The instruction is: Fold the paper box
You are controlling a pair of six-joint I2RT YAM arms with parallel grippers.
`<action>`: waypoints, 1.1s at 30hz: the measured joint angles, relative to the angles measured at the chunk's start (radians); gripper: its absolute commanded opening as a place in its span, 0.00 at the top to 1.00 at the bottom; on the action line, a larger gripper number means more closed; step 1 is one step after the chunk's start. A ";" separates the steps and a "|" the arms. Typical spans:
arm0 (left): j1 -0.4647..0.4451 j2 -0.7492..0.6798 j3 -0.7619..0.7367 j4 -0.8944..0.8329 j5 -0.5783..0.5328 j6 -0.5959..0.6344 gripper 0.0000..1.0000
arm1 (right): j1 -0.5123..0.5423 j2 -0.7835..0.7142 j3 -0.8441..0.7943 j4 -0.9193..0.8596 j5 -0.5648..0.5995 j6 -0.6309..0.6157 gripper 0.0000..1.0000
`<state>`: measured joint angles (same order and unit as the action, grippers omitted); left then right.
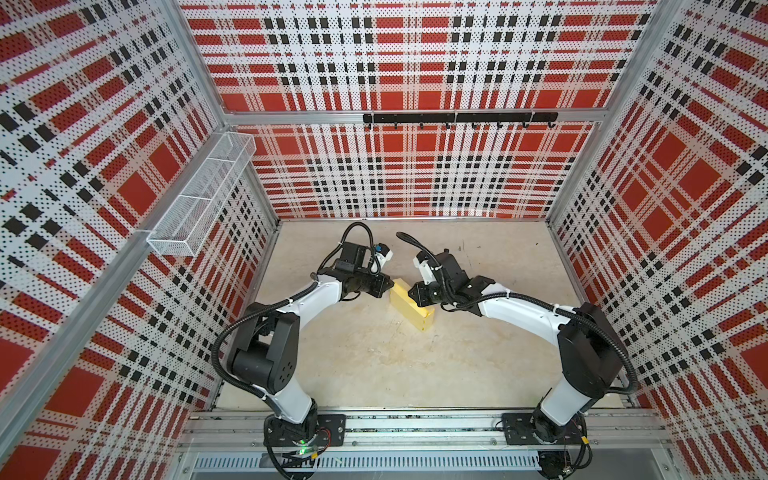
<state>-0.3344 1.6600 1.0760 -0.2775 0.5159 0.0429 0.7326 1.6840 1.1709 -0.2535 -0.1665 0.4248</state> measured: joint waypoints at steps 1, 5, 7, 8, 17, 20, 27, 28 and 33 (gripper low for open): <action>0.000 0.000 0.000 0.000 0.000 0.000 0.96 | 0.002 0.000 0.000 0.000 0.002 -0.004 0.81; 0.000 0.000 0.000 0.000 0.000 0.000 0.96 | 0.012 0.000 0.003 -0.005 0.024 -0.021 0.81; 0.000 0.000 0.000 0.000 0.000 0.000 0.96 | 0.016 0.001 0.008 -0.011 0.034 -0.028 0.82; 0.000 0.000 0.000 0.000 0.000 0.000 0.95 | 0.018 0.002 0.008 -0.012 0.038 -0.032 0.82; 0.000 -0.008 -0.009 0.002 -0.003 0.003 0.93 | 0.021 0.005 0.009 -0.010 0.054 -0.041 0.82; 0.000 -0.017 -0.018 0.002 -0.007 0.003 0.90 | 0.023 0.006 0.009 -0.010 0.056 -0.041 0.82; 0.004 -0.040 -0.040 0.009 -0.013 0.007 0.85 | 0.026 0.018 0.009 0.013 0.055 -0.041 0.83; 0.004 -0.042 -0.041 0.009 -0.015 0.007 0.85 | 0.026 0.018 0.008 0.018 0.055 -0.040 0.83; 0.008 -0.050 -0.045 0.007 -0.019 0.008 0.82 | 0.026 0.021 -0.003 0.042 0.052 -0.040 0.83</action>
<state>-0.3260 1.6104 1.0313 -0.2707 0.4969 0.0505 0.7582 1.7046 1.1683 -0.2115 -0.1146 0.3843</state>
